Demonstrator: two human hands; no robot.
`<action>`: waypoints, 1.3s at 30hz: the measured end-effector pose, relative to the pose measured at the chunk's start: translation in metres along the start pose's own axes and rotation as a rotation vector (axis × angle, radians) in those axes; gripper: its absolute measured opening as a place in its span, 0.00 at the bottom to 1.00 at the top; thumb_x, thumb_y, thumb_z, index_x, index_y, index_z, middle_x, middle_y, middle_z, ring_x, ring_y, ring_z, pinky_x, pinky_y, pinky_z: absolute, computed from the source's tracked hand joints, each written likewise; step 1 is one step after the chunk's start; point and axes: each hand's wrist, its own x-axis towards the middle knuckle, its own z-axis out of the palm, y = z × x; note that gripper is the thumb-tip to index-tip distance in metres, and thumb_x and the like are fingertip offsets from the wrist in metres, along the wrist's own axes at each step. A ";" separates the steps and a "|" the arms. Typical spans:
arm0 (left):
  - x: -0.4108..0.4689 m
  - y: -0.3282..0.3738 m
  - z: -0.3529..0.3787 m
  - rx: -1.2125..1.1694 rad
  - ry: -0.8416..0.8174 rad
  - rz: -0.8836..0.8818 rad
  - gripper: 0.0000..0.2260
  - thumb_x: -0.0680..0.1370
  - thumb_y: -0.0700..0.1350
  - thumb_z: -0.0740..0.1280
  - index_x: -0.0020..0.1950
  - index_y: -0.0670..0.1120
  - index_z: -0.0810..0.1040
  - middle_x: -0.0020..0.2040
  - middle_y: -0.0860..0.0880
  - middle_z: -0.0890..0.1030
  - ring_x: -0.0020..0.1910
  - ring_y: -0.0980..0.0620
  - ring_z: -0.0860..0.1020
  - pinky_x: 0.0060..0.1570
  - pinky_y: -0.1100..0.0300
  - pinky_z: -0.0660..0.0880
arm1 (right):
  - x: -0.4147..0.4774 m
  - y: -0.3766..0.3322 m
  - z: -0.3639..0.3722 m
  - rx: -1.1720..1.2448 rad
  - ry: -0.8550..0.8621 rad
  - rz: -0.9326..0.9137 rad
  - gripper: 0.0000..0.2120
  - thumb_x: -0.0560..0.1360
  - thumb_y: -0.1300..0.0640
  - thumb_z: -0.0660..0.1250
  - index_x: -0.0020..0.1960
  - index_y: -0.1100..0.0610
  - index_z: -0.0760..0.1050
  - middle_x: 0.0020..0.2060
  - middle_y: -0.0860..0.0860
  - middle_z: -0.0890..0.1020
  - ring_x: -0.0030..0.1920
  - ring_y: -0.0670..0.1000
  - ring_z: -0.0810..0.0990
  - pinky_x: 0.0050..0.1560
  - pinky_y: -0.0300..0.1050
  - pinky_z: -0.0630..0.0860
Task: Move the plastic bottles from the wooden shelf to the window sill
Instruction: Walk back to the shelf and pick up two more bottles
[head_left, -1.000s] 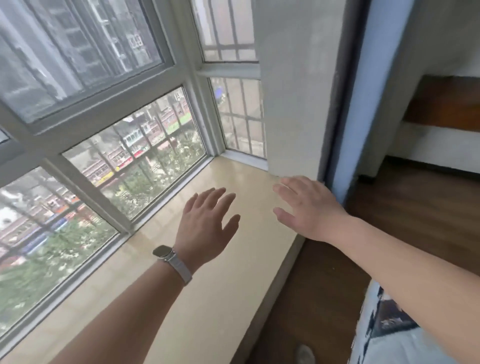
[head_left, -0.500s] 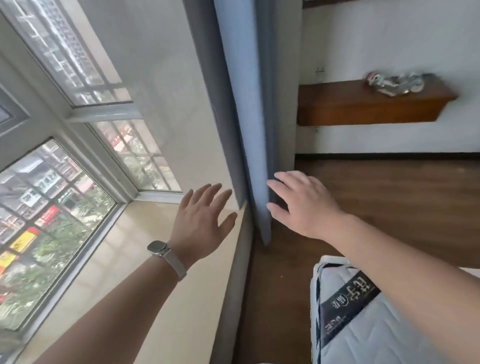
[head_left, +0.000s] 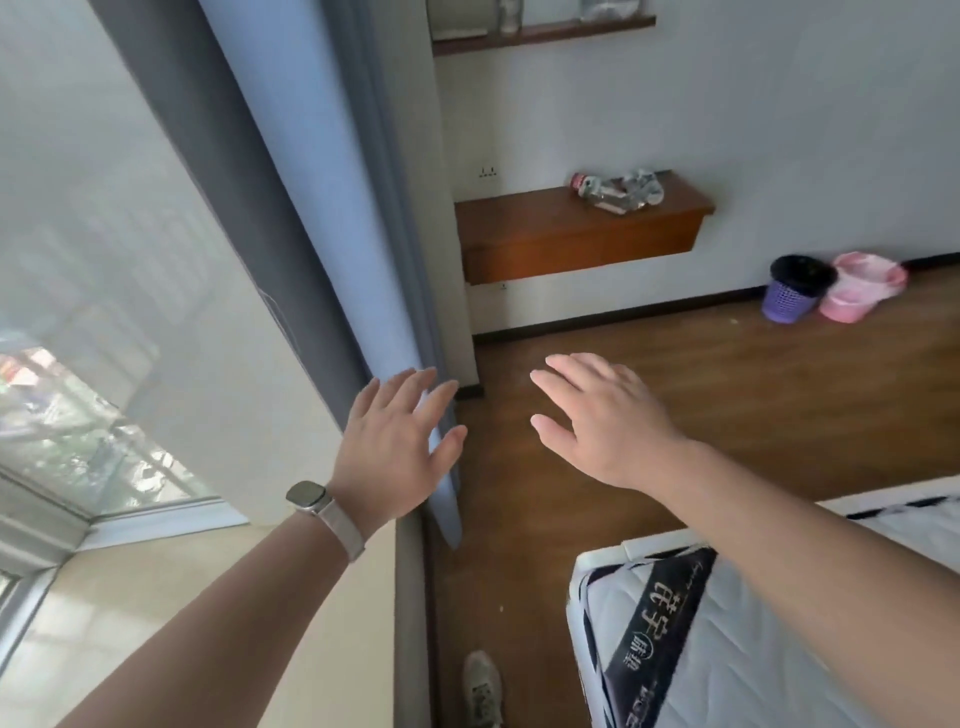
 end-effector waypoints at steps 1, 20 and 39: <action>0.011 -0.009 0.005 -0.009 0.008 0.012 0.24 0.80 0.59 0.57 0.70 0.48 0.76 0.69 0.44 0.77 0.70 0.40 0.73 0.69 0.39 0.67 | 0.012 0.001 0.002 -0.008 -0.002 0.018 0.29 0.78 0.39 0.49 0.70 0.54 0.71 0.68 0.53 0.74 0.68 0.58 0.71 0.63 0.57 0.70; 0.185 -0.120 0.055 -0.210 0.132 0.117 0.23 0.80 0.57 0.58 0.67 0.45 0.79 0.64 0.42 0.80 0.63 0.38 0.78 0.65 0.38 0.71 | 0.185 0.011 0.009 -0.100 0.005 0.244 0.29 0.79 0.38 0.49 0.74 0.50 0.65 0.73 0.50 0.68 0.73 0.55 0.65 0.70 0.54 0.64; 0.423 -0.075 0.121 -0.180 -0.088 0.143 0.29 0.79 0.64 0.52 0.76 0.54 0.70 0.76 0.51 0.70 0.76 0.47 0.66 0.75 0.45 0.59 | 0.301 0.197 0.021 -0.038 0.005 0.416 0.30 0.78 0.36 0.45 0.75 0.47 0.64 0.74 0.47 0.67 0.74 0.51 0.63 0.72 0.50 0.61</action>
